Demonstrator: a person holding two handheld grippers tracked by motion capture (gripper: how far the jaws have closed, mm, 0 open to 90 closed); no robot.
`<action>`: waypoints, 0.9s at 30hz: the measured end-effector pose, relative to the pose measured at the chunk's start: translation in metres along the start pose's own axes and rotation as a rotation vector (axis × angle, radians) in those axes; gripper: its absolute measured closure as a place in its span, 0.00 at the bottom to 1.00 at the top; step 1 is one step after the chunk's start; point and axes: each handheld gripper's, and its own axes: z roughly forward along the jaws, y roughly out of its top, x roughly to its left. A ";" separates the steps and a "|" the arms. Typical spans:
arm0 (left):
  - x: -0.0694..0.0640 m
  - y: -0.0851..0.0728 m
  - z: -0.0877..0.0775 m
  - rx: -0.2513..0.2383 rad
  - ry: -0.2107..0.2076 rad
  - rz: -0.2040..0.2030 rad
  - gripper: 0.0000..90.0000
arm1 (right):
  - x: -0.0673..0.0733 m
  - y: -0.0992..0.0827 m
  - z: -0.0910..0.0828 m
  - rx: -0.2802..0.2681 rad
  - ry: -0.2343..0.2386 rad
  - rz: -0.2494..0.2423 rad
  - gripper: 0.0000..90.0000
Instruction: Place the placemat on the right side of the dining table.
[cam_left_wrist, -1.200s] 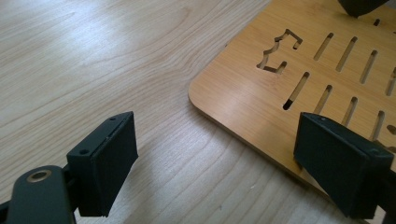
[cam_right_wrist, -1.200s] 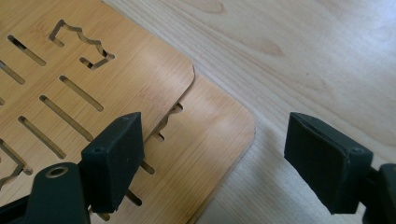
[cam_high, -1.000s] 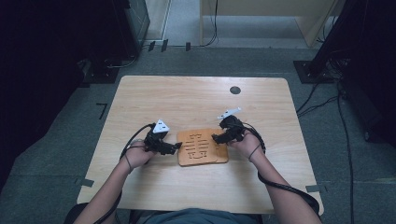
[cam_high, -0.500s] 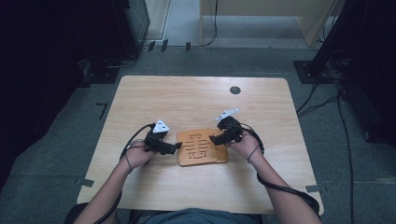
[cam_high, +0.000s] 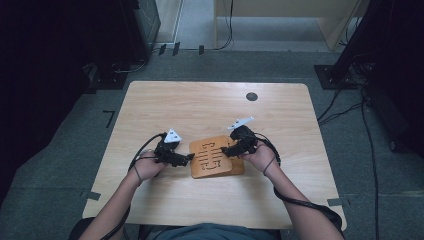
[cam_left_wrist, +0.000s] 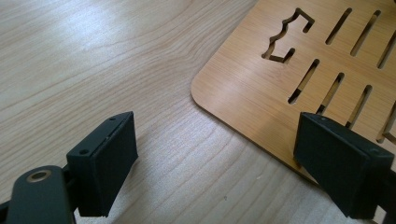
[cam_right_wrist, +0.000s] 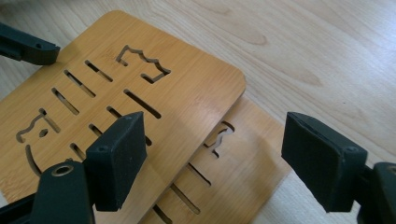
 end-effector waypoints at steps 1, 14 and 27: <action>0.000 0.000 0.000 0.000 0.000 -0.001 0.14 | 0.001 0.000 0.000 0.006 0.002 0.004 0.25; -0.001 0.000 0.001 -0.001 -0.005 -0.016 0.14 | 0.007 0.003 0.008 0.052 0.045 0.019 0.31; 0.000 0.000 0.002 -0.004 -0.012 -0.026 0.14 | 0.010 0.007 0.014 0.094 0.084 0.084 0.32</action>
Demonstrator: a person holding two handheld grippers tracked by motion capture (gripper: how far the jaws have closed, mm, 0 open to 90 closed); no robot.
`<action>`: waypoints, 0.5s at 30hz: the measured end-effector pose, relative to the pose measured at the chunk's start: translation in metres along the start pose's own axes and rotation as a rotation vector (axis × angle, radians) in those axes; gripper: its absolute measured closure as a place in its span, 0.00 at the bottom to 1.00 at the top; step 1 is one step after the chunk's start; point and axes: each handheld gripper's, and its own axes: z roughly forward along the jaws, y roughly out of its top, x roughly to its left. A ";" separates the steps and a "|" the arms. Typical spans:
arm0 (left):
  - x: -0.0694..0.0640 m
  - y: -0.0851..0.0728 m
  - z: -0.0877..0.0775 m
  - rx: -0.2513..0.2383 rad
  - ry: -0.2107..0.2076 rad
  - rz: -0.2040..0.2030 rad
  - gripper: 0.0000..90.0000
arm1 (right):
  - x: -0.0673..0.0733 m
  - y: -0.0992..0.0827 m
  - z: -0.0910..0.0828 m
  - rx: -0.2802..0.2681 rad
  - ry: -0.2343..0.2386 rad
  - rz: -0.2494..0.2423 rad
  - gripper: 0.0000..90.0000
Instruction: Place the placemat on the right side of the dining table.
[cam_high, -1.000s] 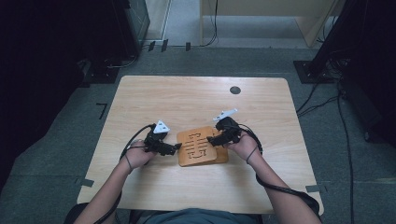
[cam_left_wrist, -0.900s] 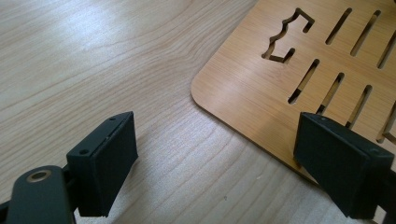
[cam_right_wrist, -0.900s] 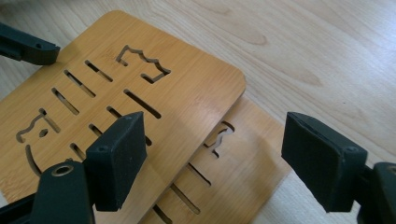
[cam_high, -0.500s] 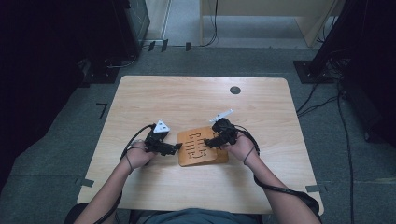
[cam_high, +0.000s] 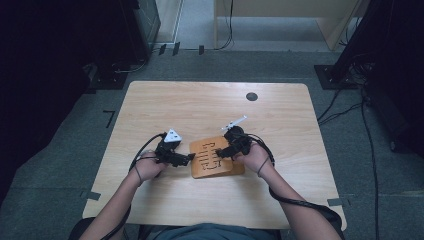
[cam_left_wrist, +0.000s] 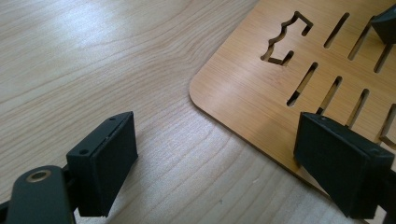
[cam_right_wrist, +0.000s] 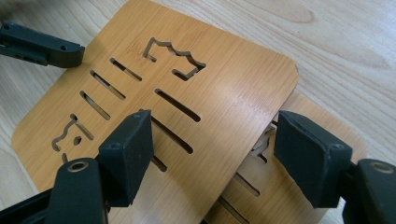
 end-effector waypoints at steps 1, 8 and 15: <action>0.000 0.000 0.000 0.001 -0.001 -0.002 0.14 | -0.001 0.000 0.000 0.004 0.001 0.008 0.31; 0.000 0.000 0.001 -0.003 -0.004 0.001 0.14 | 0.000 0.002 0.003 0.016 0.018 0.034 0.30; 0.000 0.000 0.001 -0.003 -0.006 0.008 0.14 | 0.003 0.006 -0.003 0.025 0.013 0.022 0.33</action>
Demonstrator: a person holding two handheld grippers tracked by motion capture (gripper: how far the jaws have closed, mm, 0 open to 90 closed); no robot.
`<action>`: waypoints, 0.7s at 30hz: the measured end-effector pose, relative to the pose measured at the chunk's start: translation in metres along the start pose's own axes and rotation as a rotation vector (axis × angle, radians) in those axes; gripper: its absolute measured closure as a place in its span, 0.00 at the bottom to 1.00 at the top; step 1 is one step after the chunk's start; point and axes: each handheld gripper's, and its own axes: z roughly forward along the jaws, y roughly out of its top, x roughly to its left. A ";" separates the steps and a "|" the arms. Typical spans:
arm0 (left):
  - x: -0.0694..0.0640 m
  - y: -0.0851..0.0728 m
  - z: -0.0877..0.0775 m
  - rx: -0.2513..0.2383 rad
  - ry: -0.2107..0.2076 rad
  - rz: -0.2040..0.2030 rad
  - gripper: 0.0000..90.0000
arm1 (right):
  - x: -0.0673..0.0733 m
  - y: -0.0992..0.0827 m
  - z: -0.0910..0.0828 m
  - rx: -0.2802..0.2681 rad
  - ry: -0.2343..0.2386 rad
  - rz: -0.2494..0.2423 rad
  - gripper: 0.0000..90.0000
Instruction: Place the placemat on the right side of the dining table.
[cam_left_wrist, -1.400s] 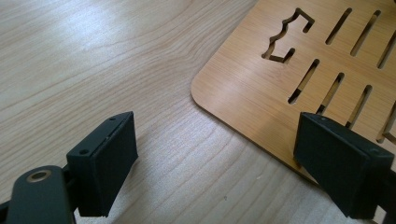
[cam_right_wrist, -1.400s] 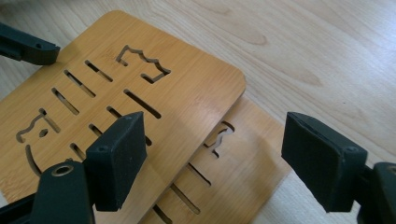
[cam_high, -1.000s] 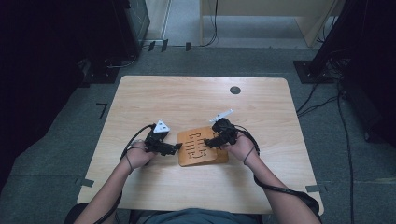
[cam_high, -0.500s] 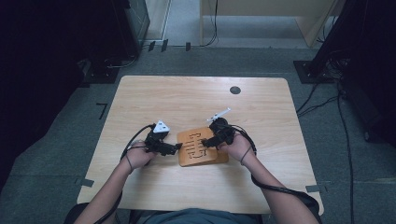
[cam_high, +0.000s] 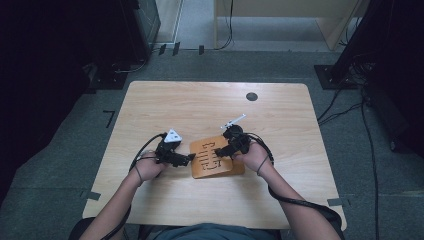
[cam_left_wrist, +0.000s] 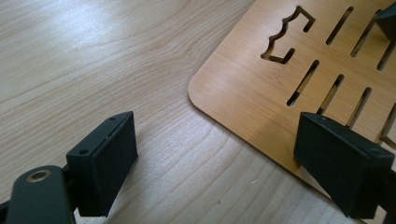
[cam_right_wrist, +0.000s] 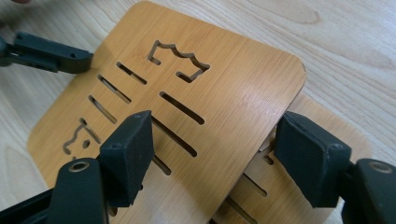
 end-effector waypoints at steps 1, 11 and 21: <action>0.000 0.000 0.000 0.000 -0.001 0.001 0.14 | 0.000 0.001 -0.001 0.004 -0.002 0.000 0.33; -0.002 0.002 0.000 0.000 -0.012 0.005 0.14 | 0.007 0.008 -0.022 -0.013 0.021 0.008 0.35; -0.005 0.003 0.001 -0.003 -0.026 0.007 0.14 | 0.018 0.013 -0.044 -0.028 0.052 0.001 0.37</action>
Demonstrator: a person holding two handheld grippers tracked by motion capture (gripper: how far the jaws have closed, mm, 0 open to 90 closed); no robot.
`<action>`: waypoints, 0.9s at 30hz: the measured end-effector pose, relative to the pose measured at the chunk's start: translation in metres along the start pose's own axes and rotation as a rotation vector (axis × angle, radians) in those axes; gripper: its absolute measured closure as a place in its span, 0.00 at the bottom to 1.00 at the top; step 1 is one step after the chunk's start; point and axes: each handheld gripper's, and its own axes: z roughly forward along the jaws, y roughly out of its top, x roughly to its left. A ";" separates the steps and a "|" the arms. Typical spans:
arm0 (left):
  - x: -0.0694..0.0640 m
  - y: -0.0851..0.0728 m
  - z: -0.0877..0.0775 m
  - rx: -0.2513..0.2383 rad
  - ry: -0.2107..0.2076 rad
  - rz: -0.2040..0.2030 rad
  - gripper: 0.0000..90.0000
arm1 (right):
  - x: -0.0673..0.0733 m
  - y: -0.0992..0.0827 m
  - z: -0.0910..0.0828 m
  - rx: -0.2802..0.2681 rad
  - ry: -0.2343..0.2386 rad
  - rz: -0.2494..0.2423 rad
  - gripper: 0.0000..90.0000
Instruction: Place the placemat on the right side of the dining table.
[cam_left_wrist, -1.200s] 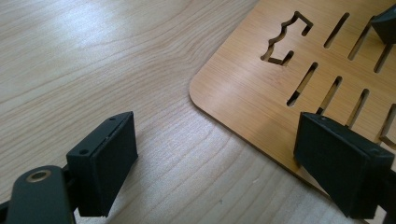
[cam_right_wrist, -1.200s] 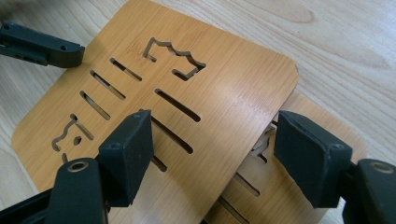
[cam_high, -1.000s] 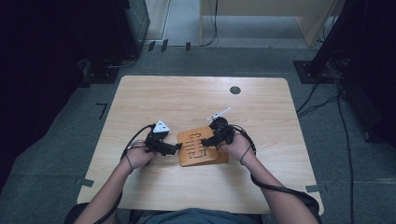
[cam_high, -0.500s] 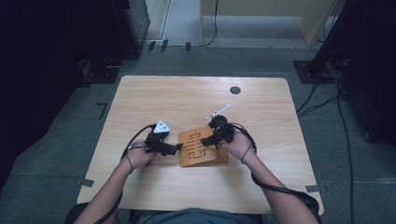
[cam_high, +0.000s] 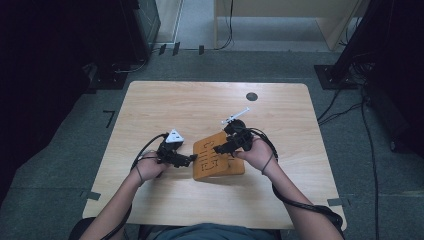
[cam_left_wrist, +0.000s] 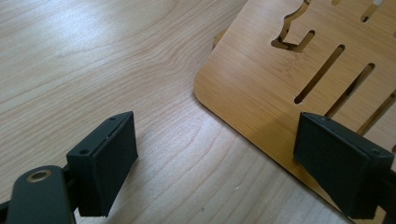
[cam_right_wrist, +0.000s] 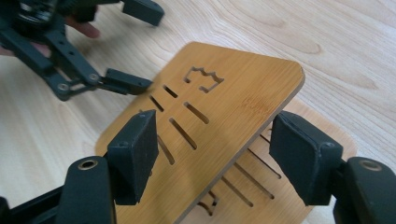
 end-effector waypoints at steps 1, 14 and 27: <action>0.000 0.000 0.000 0.001 -0.002 0.002 0.14 | 0.002 0.001 -0.002 -0.002 0.005 0.004 0.37; -0.004 0.001 0.002 0.005 -0.017 0.014 0.14 | 0.011 0.004 -0.010 -0.002 0.099 0.054 0.43; -0.006 0.000 0.004 0.007 -0.014 0.036 0.14 | 0.001 0.003 0.009 0.041 0.089 0.147 0.67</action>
